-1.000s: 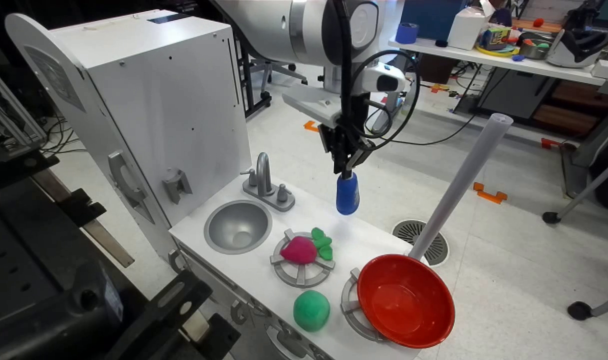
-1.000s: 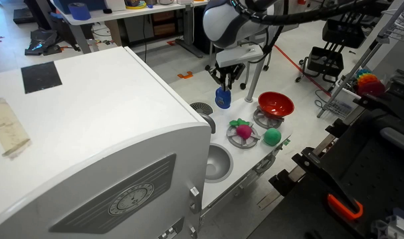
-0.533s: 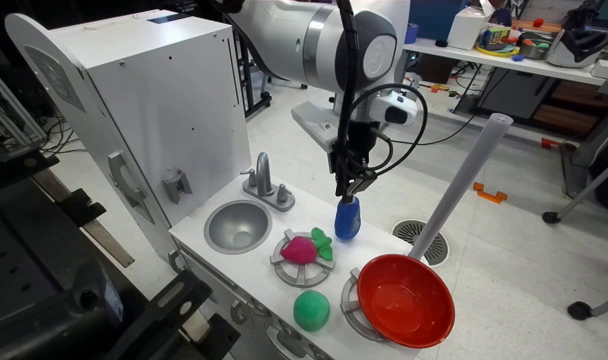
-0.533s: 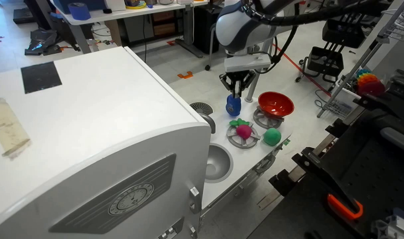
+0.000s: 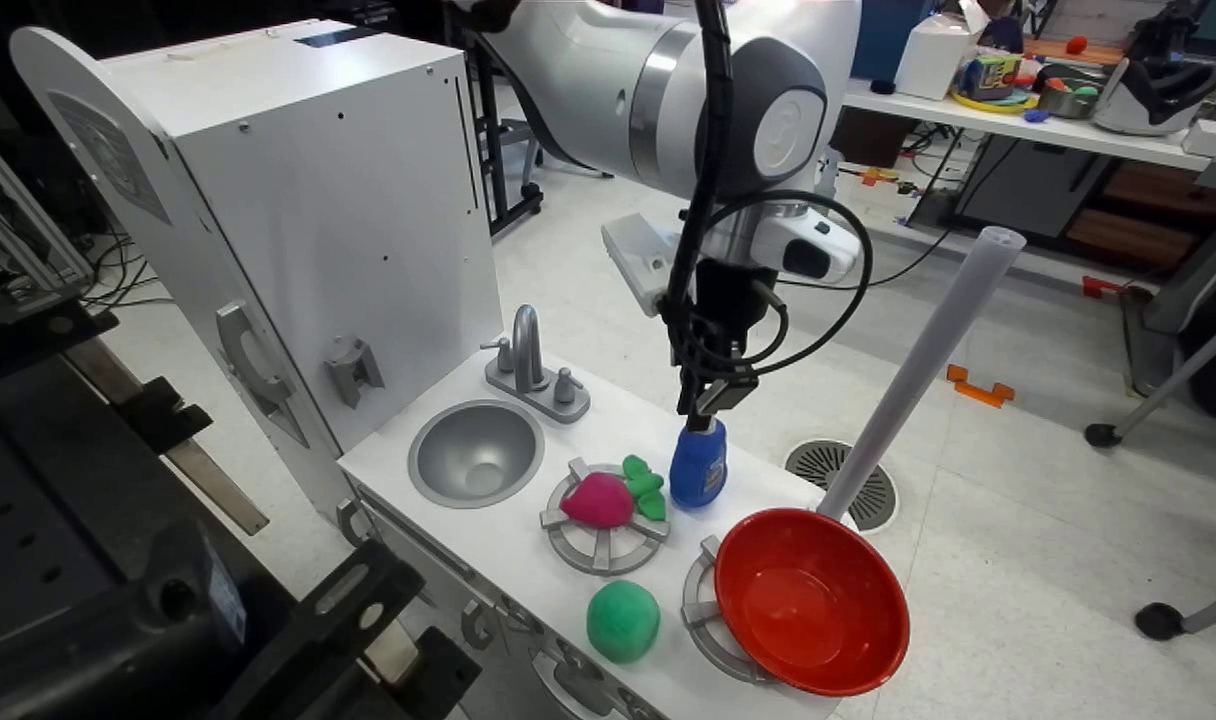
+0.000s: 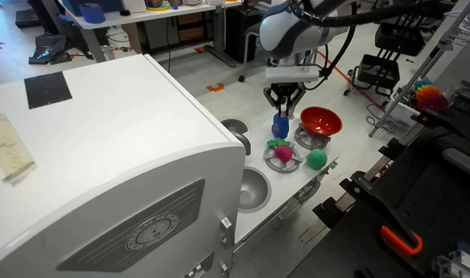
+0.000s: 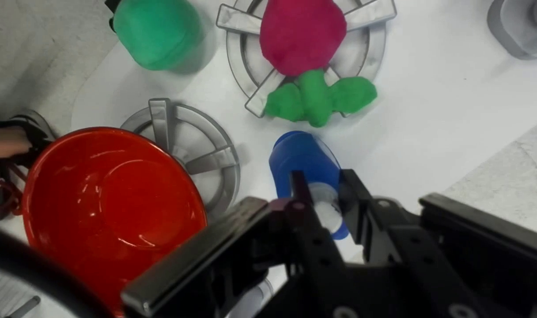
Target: Move the blue bottle to the right
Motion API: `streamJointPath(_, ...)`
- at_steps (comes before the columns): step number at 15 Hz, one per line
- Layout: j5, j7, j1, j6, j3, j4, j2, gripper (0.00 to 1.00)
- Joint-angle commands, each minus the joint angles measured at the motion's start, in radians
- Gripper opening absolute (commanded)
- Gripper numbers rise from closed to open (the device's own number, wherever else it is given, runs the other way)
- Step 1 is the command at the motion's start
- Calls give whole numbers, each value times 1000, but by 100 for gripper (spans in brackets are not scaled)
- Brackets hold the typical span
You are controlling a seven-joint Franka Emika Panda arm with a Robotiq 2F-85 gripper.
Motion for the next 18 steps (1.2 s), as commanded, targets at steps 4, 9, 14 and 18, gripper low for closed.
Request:
streamJointPath(4,9,41,-18,-30,-4,1,0,6)
streamJointPath(9,5,53,-16,-25,-7,-3,0,48)
streamJointPath(14,7,58,-19,-29,-3,-7,0,77)
streamJointPath(18,15,30,-14,-94,20,13,0,100)
